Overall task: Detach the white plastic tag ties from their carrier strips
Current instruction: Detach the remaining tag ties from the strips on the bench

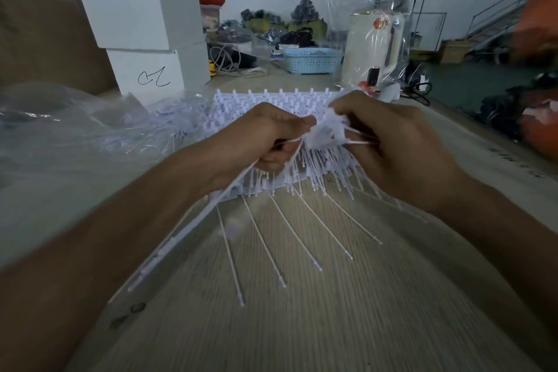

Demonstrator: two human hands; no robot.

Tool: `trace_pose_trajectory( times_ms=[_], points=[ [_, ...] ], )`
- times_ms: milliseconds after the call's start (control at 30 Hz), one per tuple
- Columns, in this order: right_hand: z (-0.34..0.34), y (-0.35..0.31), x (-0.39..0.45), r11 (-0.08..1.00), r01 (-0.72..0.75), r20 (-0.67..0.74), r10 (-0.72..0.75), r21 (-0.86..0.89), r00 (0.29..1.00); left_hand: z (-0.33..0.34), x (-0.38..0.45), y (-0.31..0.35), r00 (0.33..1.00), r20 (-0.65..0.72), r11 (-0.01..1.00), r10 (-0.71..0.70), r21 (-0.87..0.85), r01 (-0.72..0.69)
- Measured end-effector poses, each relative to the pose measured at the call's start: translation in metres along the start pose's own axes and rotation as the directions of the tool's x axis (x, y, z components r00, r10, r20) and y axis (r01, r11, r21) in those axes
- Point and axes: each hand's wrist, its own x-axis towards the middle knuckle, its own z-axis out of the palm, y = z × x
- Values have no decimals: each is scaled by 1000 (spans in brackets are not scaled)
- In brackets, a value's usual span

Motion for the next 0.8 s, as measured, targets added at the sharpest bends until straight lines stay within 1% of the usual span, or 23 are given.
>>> trace_pose_trajectory(
  times_ms=[33, 67, 100, 133, 167, 200, 233, 267, 300, 367, 400, 467, 533, 600, 667, 767, 800],
  points=[
    [-2, 3, 1, 999, -35, -22, 35, -28, 999, -1, -2, 2, 999, 25, 999, 25, 25, -25],
    [-6, 8, 2, 992, -122, -59, 120, -33, 991, -3, -4, 4, 998, 39, 996, 40, 73, -43],
    [-10, 14, 4, 967, -256, -93, 256, 17, 962, -4, -7, 6, 998, 40, 988, 52, 142, -57],
    [-14, 20, 6, 911, -390, -108, 404, 131, 908, -5, -8, 7, 998, 24, 977, 65, 204, -68],
    [-18, 26, 6, 828, -489, -88, 528, 274, 845, -6, -7, 7, 997, 0, 967, 77, 242, -74],
    [-20, 29, 7, 736, -557, -41, 616, 385, 786, -6, -7, 8, 997, -17, 966, 78, 248, -71],
    [-19, 29, 7, 656, -608, 29, 669, 447, 742, -6, -7, 8, 997, -10, 969, 72, 239, -68],
    [-15, 27, 6, 601, -644, 109, 685, 474, 720, -6, -7, 7, 998, 17, 972, 64, 224, -66],
    [-10, 22, 5, 571, -660, 183, 672, 489, 718, -6, -7, 7, 997, 54, 974, 57, 215, -67],
    [6, 11, 1, 542, -658, 292, 611, 523, 736, -6, -7, 4, 993, 108, 973, 46, 218, -68],
    [13, 6, -1, 533, -656, 324, 588, 534, 741, -7, -7, 3, 991, 125, 970, 45, 231, -73],
    [22, -3, -2, 488, -662, 355, 580, 569, 733, -7, -6, 0, 990, 127, 942, 63, 319, -101],
    [26, -8, -2, 395, -684, 398, 593, 613, 699, -7, -4, -4, 989, 115, 898, 88, 420, -129],
    [24, -9, -1, 326, -712, 452, 593, 622, 666, -6, -4, -5, 993, 82, 910, 87, 399, -113],
    [22, -11, 0, 323, -724, 494, 559, 610, 666, -4, -4, -5, 994, 35, 930, 106, 352, -111],
    [23, -14, -1, 399, -700, 497, 503, 592, 707, -1, -3, -3, 983, 3, 934, 181, 312, -173],
    [23, -14, -2, 405, -687, 490, 491, 603, 720, 0, -2, -2, 981, -11, 932, 192, 315, -179]
  ],
)
